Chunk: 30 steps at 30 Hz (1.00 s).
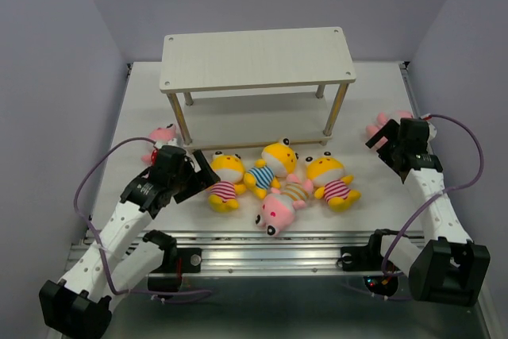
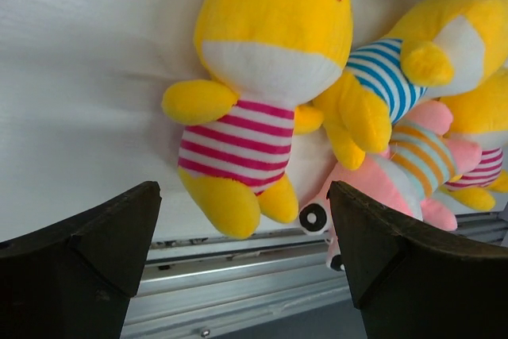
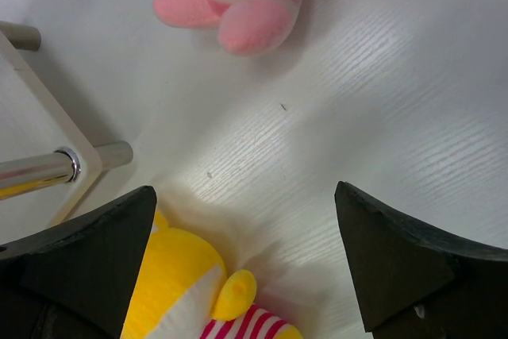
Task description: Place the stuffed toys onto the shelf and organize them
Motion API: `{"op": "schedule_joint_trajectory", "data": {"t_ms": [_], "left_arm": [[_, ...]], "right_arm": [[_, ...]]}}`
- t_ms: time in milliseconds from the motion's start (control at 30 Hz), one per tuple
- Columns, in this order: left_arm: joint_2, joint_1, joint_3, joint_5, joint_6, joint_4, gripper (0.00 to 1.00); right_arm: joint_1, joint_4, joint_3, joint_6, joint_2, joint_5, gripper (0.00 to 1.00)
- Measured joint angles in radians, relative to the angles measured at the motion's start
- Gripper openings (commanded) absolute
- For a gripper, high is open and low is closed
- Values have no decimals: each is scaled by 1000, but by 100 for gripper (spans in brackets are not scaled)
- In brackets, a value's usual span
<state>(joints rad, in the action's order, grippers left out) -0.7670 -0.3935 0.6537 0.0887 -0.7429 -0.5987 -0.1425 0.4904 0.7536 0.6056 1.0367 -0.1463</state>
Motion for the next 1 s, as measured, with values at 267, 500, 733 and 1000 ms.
{"op": "schedule_joint_trajectory", "data": {"t_ms": [267,500,733,1000], "left_arm": [[-36,-96,-19,-16,-90,-77,98],[-126,-115,-19,-18,-106,-86,82],[-138,-122,-46,0,-109,-68,66],[-150,-130,-78,40,-112,-27,29]], "right_arm": [[0,-1,-1,-8,-10,0,100],[0,-1,-1,-8,-11,0,100],[0,-1,-1,-8,-11,-4,100],[0,-1,-1,-8,-9,-6,100]]}}
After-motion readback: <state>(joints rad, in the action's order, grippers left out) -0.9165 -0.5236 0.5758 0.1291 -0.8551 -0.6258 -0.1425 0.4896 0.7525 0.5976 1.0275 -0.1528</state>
